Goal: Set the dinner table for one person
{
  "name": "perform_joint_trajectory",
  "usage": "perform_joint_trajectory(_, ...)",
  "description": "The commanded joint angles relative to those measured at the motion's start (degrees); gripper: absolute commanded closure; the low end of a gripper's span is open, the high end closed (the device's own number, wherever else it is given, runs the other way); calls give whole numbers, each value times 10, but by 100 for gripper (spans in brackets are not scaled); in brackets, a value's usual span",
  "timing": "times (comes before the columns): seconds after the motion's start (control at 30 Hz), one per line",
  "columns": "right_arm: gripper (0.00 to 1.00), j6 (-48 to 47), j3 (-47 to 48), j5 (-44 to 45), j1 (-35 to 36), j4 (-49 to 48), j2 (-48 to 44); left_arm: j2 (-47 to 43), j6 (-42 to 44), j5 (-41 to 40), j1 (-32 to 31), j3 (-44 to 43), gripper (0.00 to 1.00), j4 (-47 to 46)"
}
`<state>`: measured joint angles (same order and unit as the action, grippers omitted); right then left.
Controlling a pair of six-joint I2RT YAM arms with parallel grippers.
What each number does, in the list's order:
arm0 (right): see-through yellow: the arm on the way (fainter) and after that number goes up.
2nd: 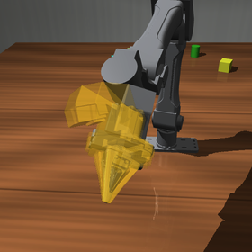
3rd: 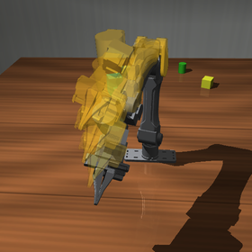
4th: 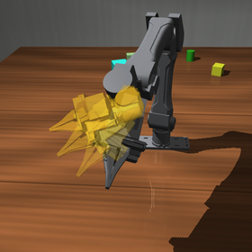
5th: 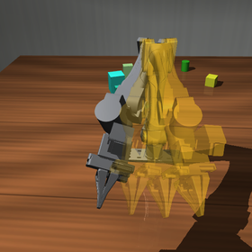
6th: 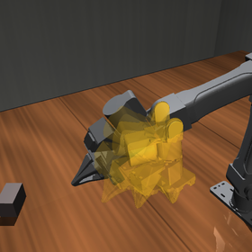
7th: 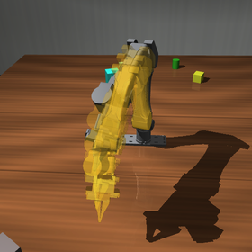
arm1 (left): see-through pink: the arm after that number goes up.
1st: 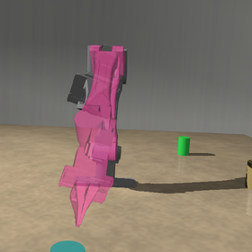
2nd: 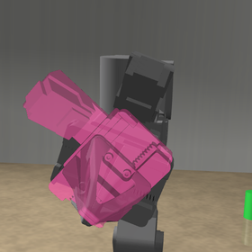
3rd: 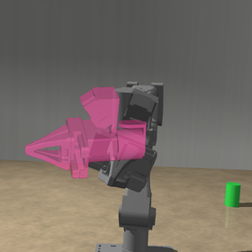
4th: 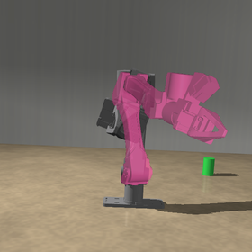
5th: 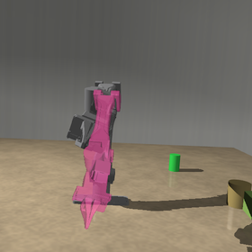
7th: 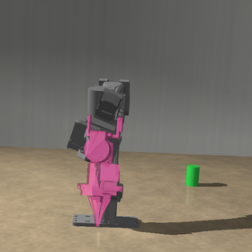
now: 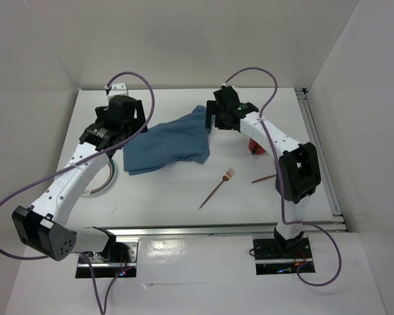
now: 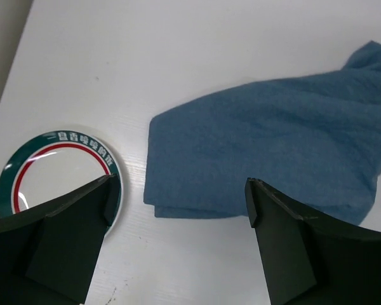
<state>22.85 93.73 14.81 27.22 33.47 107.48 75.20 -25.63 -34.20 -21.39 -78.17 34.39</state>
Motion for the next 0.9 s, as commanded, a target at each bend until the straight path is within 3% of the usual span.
perform_joint_trajectory(0.0, 0, -7, -8, -14, 10, -3, -35, -6, -19, 61, -1, -10, 0, 14)
perform_joint_trajectory(0.2, 0, -13, -33, -44, 10, -33, -53, -37, -40, 113, -1, 11, 0, -34)
perform_joint_trajectory(0.37, 0, -32, -59, -95, 10, -58, -68, 3, -45, 145, -1, -14, 0, 22)
perform_joint_trajectory(0.43, 6, -32, -84, -109, 10, -72, -75, 10, -52, 170, -1, -8, 0, 29)
perform_joint_trajectory(0.53, 17, -38, -117, -149, 4, -82, -88, 18, -72, 197, -1, 19, 8, 29)
perform_joint_trajectory(0.73, 22, -48, -119, -233, -9, -82, -44, 96, -120, 199, 10, 21, 11, 86)
perform_joint_trajectory(0.87, 21, -48, -119, -261, -15, -82, 2, 121, -148, 216, 49, 41, 5, 92)
